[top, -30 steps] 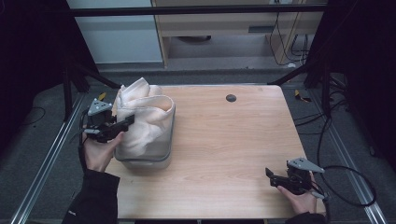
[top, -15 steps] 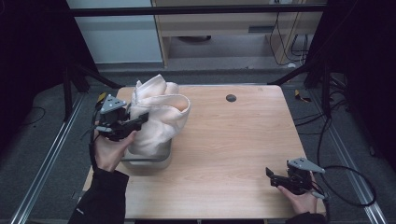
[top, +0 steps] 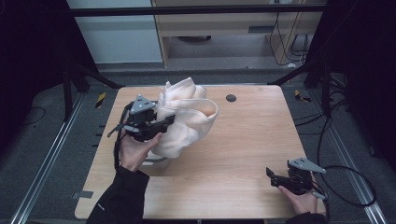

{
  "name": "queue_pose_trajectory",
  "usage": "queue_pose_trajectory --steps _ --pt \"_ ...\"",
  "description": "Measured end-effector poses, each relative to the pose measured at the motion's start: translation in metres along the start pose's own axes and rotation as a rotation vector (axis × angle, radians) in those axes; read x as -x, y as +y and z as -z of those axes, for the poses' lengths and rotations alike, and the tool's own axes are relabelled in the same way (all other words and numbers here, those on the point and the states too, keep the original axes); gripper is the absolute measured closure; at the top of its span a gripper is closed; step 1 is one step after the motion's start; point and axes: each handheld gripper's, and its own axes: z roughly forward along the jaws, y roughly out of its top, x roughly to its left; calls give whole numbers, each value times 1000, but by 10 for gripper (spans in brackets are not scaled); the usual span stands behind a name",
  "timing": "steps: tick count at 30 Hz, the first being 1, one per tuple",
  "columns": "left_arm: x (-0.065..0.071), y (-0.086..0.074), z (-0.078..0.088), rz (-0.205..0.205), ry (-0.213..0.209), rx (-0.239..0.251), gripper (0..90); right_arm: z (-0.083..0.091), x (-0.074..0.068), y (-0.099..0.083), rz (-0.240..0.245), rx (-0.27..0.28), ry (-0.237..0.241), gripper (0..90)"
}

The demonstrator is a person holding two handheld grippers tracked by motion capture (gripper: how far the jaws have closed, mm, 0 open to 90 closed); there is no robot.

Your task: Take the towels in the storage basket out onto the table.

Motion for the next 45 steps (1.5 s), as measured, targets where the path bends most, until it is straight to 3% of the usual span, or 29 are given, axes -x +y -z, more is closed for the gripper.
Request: queue_pose_trajectory --steps 12,20,38,45 --pt "31 -5 -35 -37 -60 -31 630 1 0 0 -7 -3 5 107" --pt "47 -16 -61 -55 -105 -62 629 2 1 0 -13 3 3 107" --pt "62 -57 -112 -32 -166 -150 627 1 1 -1 -3 -3 3 107" --pt "64 -70 -122 -43 -183 -167 613 0 1 -1 5 -4 1 107"
